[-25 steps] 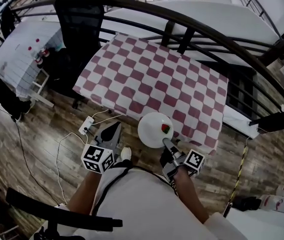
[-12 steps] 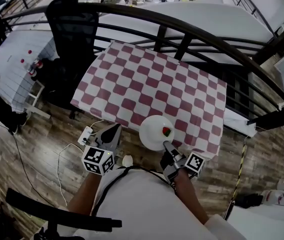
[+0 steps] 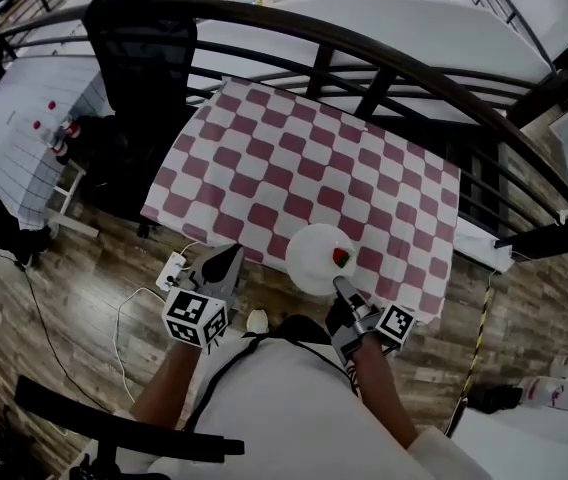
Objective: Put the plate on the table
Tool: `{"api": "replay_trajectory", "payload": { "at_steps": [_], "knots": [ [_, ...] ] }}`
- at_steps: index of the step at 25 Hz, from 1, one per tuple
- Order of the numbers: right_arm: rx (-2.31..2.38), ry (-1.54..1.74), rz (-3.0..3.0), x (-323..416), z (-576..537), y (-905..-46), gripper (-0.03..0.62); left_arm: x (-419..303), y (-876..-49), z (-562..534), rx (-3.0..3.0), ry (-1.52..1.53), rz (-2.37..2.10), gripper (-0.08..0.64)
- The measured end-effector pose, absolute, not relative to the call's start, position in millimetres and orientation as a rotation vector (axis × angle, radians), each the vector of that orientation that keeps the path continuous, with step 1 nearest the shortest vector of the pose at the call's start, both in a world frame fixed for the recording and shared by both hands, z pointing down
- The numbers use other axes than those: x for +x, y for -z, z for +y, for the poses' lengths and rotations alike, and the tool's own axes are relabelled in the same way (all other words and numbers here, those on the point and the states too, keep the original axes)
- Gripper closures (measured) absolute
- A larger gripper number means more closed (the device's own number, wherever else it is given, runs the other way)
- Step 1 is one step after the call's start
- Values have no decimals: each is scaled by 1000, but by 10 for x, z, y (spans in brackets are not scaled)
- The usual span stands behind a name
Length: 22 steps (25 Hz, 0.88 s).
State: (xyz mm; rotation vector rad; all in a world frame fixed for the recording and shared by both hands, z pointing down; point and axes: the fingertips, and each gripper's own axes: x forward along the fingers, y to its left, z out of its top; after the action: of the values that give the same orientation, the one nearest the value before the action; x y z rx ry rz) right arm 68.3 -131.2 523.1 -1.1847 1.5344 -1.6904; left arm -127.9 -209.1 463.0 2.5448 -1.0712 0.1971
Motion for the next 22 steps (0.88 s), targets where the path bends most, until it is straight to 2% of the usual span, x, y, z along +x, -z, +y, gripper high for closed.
{"api": "replay_trajectory", "payload": {
  "at_steps": [22],
  "knots": [
    [-1098,1754,1735,1068,-2984,-5479,575,-849,-4854,-3187,2457,-221,-1178,558]
  ]
}}
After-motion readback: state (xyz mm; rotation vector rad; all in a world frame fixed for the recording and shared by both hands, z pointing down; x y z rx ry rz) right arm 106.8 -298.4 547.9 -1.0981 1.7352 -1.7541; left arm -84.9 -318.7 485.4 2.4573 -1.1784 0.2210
